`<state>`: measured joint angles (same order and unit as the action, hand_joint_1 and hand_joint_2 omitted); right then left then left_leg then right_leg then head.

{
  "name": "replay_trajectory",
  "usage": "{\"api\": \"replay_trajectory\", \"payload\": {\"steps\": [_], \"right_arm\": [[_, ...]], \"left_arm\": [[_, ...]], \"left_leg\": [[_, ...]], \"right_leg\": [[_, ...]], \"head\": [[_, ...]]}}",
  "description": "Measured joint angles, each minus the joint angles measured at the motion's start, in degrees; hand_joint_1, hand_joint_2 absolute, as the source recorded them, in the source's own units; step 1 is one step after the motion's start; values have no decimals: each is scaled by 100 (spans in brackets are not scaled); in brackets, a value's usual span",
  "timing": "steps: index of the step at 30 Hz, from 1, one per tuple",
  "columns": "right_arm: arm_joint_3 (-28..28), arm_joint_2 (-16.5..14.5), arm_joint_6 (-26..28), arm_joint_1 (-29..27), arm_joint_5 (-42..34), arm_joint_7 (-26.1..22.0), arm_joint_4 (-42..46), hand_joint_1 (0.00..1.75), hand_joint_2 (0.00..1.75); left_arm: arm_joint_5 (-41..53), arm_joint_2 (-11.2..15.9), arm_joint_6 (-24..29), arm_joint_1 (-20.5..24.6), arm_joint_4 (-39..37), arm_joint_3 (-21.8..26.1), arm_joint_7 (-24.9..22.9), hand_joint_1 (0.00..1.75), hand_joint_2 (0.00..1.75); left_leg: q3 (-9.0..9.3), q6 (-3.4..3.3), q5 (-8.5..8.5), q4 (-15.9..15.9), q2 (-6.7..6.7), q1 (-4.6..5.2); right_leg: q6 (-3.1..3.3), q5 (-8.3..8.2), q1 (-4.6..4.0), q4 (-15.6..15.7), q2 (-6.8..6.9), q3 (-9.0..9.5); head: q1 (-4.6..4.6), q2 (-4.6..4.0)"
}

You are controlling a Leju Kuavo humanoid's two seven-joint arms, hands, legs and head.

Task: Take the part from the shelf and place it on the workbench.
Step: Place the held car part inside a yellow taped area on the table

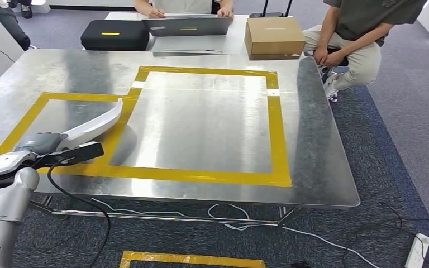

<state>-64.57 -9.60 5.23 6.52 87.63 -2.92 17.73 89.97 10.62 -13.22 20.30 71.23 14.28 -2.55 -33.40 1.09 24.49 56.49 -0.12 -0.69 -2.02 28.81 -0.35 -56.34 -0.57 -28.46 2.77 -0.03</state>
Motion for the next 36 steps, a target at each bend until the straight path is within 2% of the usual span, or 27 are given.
{"api": "replay_trajectory", "payload": {"steps": [13,17,20,24,36], "right_arm": [[33,5,-2,2,32,5,0,0,0],[34,7,-3,1,33,13,0,0,0],[33,7,-3,0,30,8,0,0,0],[33,9,-3,-2,5,-13,0,0,0],[33,9,-19,-35,-18,-21,0,0,0]], "left_arm": [[7,77,-80,1,17,-1,-300,175,175],[7,82,-132,-13,26,0,-315,0,175],[8,81,-104,-60,35,2,-127,0,175],[8,81,7,-88,99,-5,35,0,0],[-38,-69,35,-108,332,151,236,0,0]], "left_leg": [[6,0,0,0,0,0],[6,0,0,0,0,0],[6,0,0,0,0,0],[5,0,0,0,0,0],[5,0,0,0,0,0]], "right_leg": [[0,0,-1,0,-1,6],[0,0,-1,0,-1,7],[0,0,-1,0,0,5],[0,0,-1,0,0,6],[0,0,-1,0,1,6]], "head": [[0,0],[1,0],[1,1],[0,0],[1,0]]}}
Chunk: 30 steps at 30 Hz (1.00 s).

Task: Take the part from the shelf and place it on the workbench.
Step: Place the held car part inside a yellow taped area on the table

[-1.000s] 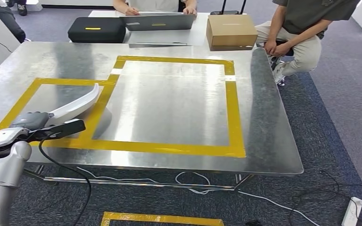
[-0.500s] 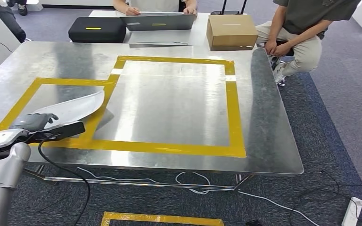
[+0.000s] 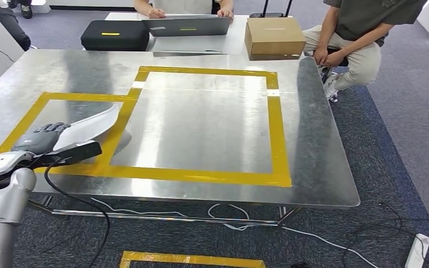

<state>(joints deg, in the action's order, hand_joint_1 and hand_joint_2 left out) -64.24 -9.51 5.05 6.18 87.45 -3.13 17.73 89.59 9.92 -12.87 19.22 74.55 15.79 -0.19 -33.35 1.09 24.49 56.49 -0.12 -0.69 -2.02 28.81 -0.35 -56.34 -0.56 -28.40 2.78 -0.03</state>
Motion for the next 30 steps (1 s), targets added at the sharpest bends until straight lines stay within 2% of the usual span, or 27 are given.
{"api": "replay_trajectory", "payload": {"steps": [8,12,15,17,19,20,23,24,26,28,30], "right_arm": [[-1,0,-1,-14,-15,-1,0,0,0],[-8,0,-20,-38,-96,-17,0,0,0],[-19,0,-62,-66,-149,-65,0,0,0],[-31,0,-75,-77,-176,-85,0,0,0],[-50,0,-81,-79,-201,-103,1,0,0],[-57,0,-84,-80,-208,-116,2,0,0],[-67,-1,-90,-102,-212,-165,1,0,0],[-70,-1,-88,-122,-212,-179,1,0,0],[-88,-1,-78,-160,-213,-195,0,0,0],[-108,1,-67,-165,-215,-203,0,0,0],[-125,2,-63,-155,-219,-205,0,0,0]], "left_arm": [[-51,-57,3,-4,45,51,65,0,0],[-619,-221,81,0,309,271,470,0,0],[-841,-350,297,64,714,322,695,0,0],[-1358,-508,378,164,1062,354,876,0,0],[-2502,-752,267,323,1476,453,1063,0,0],[-3430,-899,116,436,1715,556,1067,0,0],[-7333,-1129,-337,769,2365,1120,678,0,0],[-8671,-1116,-418,846,2500,1374,560,0,0],[-10763,-1058,-545,942,2643,1885,493,0,0],[-11771,-990,-645,965,2686,2323,531,0,0],[-11530,-930,-710,965,2694,2617,550,0,0]], "left_leg": [[0,0,0,0,0,0],[-1,0,0,0,1,0],[-1,0,0,0,0,0],[-2,0,0,1,-3,0],[-7,0,0,1,-5,0],[-10,-1,0,0,-5,1],[1,0,1,-2,21,9],[10,0,2,-4,31,11],[17,1,2,-11,34,8],[18,3,2,-17,22,1],[19,6,3,-20,5,-6]], "right_leg": [[0,0,0,0,0,-1],[0,0,0,0,-1,-8],[0,0,1,1,1,-19],[0,0,2,2,7,-32],[0,0,1,2,9,-28],[-2,-1,0,1,7,-18],[-5,-11,2,-2,-37,-1],[-3,-12,3,-2,-51,-3],[4,-6,4,-2,-45,-5],[16,6,-2,-2,-20,-15],[28,19,-8,-2,2,-26]], "head": [[-1,-1],[-1,1],[0,1],[-1,1],[-1,1],[-4,1],[-10,0],[-10,0],[-9,0],[-7,0],[-8,0]]}}
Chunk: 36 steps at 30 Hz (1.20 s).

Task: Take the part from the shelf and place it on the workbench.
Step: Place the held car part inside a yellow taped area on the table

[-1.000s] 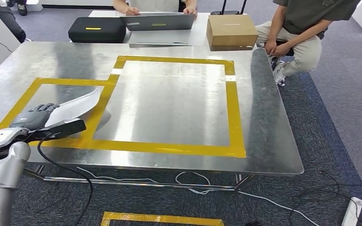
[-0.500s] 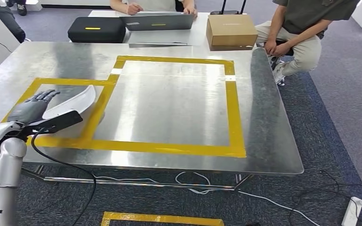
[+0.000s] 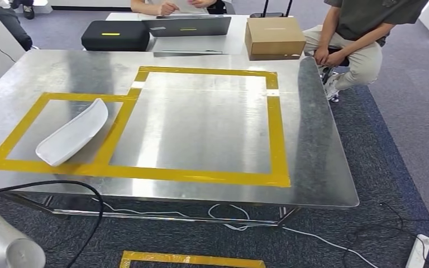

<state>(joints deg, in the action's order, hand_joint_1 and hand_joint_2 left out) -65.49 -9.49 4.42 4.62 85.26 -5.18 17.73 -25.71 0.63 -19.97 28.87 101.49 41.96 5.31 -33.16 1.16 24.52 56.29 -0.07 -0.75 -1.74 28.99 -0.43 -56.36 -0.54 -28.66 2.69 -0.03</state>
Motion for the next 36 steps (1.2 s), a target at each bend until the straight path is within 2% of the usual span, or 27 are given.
{"api": "replay_trajectory", "payload": {"steps": [4,9,14,19,21,23,25,27,30,34,36], "right_arm": [[-27,0,0,16,-5,-1,1,0,0],[-45,0,-1,18,-13,-2,0,0,0],[-79,-1,-7,24,-32,19,2,0,0],[-123,-4,-1,18,-91,113,2,0,0],[-164,-4,2,13,-117,140,3,0,0],[-200,-4,11,12,-151,83,6,0,0],[-224,-4,19,12,-171,37,9,0,0],[-244,-4,13,11,-177,71,11,0,0],[-266,-4,-1,15,-177,125,11,0,0],[-279,-4,-5,17,-179,138,13,0,0],[-302,-8,2,19,-213,109,18,0,0]], "left_arm": [[1396,59,-30,0,10,298,20,0,0],[1678,89,104,19,21,501,133,0,0],[2529,92,1024,235,59,1013,563,0,0],[3038,255,1954,258,147,2003,1108,0,0],[3087,391,2518,128,100,2376,1489,0,0],[2924,541,3302,-152,-11,2591,1869,0,0],[2607,679,4136,-554,-138,2671,2157,0,0],[2393,760,4738,-951,-216,2698,2330,0,0],[2313,826,5089,-1357,-259,2709,2411,0,0],[2337,886,5315,-1633,-286,2705,2420,0,0],[2661,921,5495,-1760,-300,2680,2398,0,0]], "left_leg": [[-1,12,-6,-5,-13,-1],[-2,13,-8,-5,-13,-1],[-2,14,-7,-5,-13,0],[1,17,-5,-12,-10,0],[2,20,-3,-14,-9,0],[5,26,1,-15,-8,0],[9,33,6,-16,-6,-1],[10,36,11,-16,-6,-2],[9,37,14,-16,-11,-2],[10,37,13,-16,-12,-1],[12,37,13,-16,-11,-1]], "right_leg": [[5,1,-2,-1,10,18],[4,-6,-1,-1,7,36],[4,-6,-2,-1,4,38],[7,-3,-2,-1,-1,34],[11,2,-2,-1,0,33],[15,9,-2,-1,0,34],[19,14,-2,0,-2,26],[23,21,-2,1,1,8],[25,27,-2,2,8,1],[22,24,-1,2,8,3],[22,23,-1,2,7,4]], "head": [[-3,1],[-2,0],[-2,0],[-1,0],[0,-1],[-1,1],[-1,1],[-1,-1],[-2,-1],[-1,-1],[-1,-1]]}}
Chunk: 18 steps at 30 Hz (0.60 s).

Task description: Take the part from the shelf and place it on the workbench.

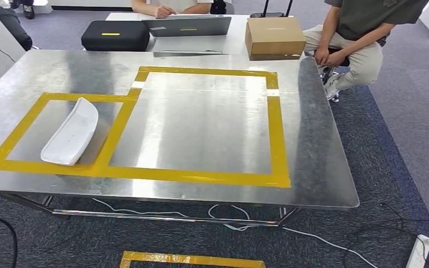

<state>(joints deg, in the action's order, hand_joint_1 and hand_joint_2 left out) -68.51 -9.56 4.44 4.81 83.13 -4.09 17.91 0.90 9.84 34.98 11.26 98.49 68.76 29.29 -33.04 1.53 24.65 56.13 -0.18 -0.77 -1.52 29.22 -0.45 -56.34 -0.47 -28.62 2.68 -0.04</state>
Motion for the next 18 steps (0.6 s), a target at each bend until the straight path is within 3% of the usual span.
{"api": "replay_trajectory", "payload": {"steps": [2,5,7,11,14,18], "right_arm": [[-49,-18,45,-3,-111,-76,21,0,0],[-175,-99,136,-4,-349,-111,108,0,0],[-269,-166,174,-5,-458,-86,179,0,0],[-400,-264,163,-25,-540,-85,305,0,0],[-453,-308,139,-28,-565,-134,364,0,0],[-480,-331,181,-17,-588,-205,399,0,0]], "left_arm": [[1024,55,255,-157,-23,-56,-167,0,0],[3638,153,224,-373,-109,-128,-875,0,0],[5175,196,-101,-525,-199,-160,-1455,0,0],[7057,133,-1171,-882,-458,-129,-2162,0,0],[7928,-243,-1945,-1096,-845,80,-2050,0,0],[8711,-974,-2305,-1279,-1558,331,-2118,0,0]], "left_leg": [[2,0,0,0,0,0],[3,0,0,0,-1,0],[2,1,1,-1,0,0],[8,5,2,-4,8,5],[11,3,5,-6,7,9],[16,-9,15,-8,6,16]], "right_leg": [[0,0,0,0,0,0],[1,1,0,0,1,1],[1,1,-1,-1,-3,6],[1,-2,1,-2,-17,41],[0,0,6,6,-12,42],[-9,7,14,16,-7,24]], "head": [[-1,1],[-1,1],[1,0],[1,1],[-2,0],[0,2]]}}
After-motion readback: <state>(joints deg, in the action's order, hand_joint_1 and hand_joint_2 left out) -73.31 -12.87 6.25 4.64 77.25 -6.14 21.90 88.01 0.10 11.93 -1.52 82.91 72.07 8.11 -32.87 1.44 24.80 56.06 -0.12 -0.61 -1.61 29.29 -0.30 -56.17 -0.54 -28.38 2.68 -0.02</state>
